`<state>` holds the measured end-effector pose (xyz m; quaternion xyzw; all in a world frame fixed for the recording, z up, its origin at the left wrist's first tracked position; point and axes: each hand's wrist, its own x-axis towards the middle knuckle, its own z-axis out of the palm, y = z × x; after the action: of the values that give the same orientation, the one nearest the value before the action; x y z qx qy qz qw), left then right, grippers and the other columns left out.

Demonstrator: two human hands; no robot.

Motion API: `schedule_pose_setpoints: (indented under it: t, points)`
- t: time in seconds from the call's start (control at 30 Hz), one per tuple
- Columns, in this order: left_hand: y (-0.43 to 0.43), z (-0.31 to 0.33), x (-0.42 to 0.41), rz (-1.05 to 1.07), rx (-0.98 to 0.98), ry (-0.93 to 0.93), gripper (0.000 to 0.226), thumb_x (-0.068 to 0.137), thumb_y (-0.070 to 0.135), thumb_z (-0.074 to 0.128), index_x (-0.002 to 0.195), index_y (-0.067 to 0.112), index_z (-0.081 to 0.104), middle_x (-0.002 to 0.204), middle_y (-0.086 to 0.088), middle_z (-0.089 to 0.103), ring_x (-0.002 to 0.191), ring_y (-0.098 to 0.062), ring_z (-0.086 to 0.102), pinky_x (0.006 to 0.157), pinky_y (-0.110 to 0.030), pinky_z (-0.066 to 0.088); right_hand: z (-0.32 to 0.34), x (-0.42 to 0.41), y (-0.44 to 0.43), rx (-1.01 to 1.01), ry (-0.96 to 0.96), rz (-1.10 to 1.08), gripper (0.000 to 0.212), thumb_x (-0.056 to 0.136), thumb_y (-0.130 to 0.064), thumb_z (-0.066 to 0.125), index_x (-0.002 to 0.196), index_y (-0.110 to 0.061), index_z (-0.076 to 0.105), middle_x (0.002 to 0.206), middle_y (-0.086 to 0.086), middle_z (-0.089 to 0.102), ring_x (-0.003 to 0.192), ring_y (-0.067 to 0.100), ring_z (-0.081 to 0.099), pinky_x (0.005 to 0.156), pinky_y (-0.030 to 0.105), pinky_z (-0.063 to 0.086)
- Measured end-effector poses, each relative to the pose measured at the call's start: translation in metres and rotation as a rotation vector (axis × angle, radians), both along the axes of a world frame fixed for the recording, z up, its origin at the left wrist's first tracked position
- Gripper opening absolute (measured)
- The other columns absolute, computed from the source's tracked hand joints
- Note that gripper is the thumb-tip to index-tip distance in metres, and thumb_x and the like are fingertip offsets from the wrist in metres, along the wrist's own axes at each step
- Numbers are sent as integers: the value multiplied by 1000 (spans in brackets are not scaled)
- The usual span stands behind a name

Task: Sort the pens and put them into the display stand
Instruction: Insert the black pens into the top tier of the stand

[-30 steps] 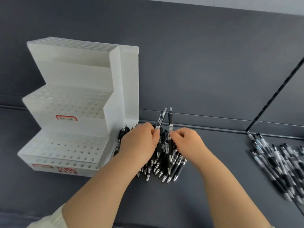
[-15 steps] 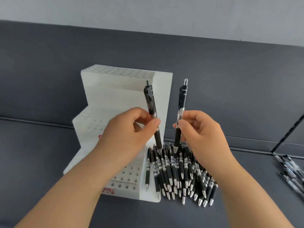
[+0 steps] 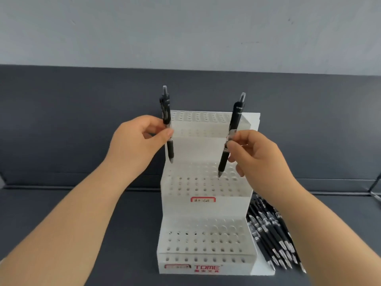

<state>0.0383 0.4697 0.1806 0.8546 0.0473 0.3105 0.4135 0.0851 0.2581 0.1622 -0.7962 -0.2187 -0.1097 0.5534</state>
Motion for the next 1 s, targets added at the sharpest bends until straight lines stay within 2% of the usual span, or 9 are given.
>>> schedule_pose_setpoints:
  t: [0.1,0.23,0.33,0.4,0.53,0.63,0.77,0.9,1.0]
  points:
    - [17,-10,12,-21,-33,14,6,85,32,66,85,37,63,84,17,66,81,-2,62,79,-29,53,0,-6,10,18,-17,-47,9,92,-23,55,89,-31,58,71,-12,63,50,-6,52,54,14,45]
    - [25,-19,26,-70,2,61,6,86,32,65,86,38,62,83,19,64,79,2,59,67,-11,42,-2,-12,18,28,-62,-123,15,90,-18,57,88,-32,57,77,-9,65,53,-5,54,57,9,44]
    - [27,-25,30,-86,48,78,3,85,34,65,86,36,63,81,20,63,74,3,56,61,-8,37,-6,-15,22,45,-71,-177,17,88,-14,60,89,-31,57,84,-7,67,62,1,58,60,14,45]
    - [30,-29,33,-100,86,108,2,85,36,64,87,35,63,82,21,62,74,1,55,61,-11,38,-8,-16,26,58,-70,-208,18,86,-13,61,87,-31,57,86,-5,68,72,12,62,61,20,47]
    - [35,-39,38,-140,186,246,5,85,41,64,82,37,62,84,20,62,79,2,56,73,-25,50,-4,-14,39,47,-87,-243,14,86,-16,61,86,-30,57,85,-7,67,78,12,63,60,14,48]
    - [36,-43,40,-144,215,290,6,86,42,62,83,37,62,86,19,62,83,-1,58,79,-32,52,-1,-12,49,55,-76,-222,9,88,-22,61,89,-30,58,85,-8,66,77,16,65,61,26,51]
    - [37,-43,42,-141,214,311,13,87,44,60,90,32,65,88,18,62,84,-2,57,78,-30,51,4,-11,62,-19,-105,-176,10,91,-26,57,85,-35,56,86,-11,64,64,2,57,52,10,43]
    - [37,-45,40,-112,207,350,23,86,47,58,86,27,68,85,14,65,80,-6,59,75,-33,52,8,-10,74,-70,-125,-132,19,92,-24,56,81,-40,55,79,-15,63,64,-4,55,58,9,39]
    - [40,-46,36,-93,211,356,23,85,49,59,81,28,67,81,13,66,76,-6,60,71,-33,53,8,-7,84,-75,-128,-100,22,91,-22,58,82,-42,53,77,-19,62,68,-6,57,63,10,44]
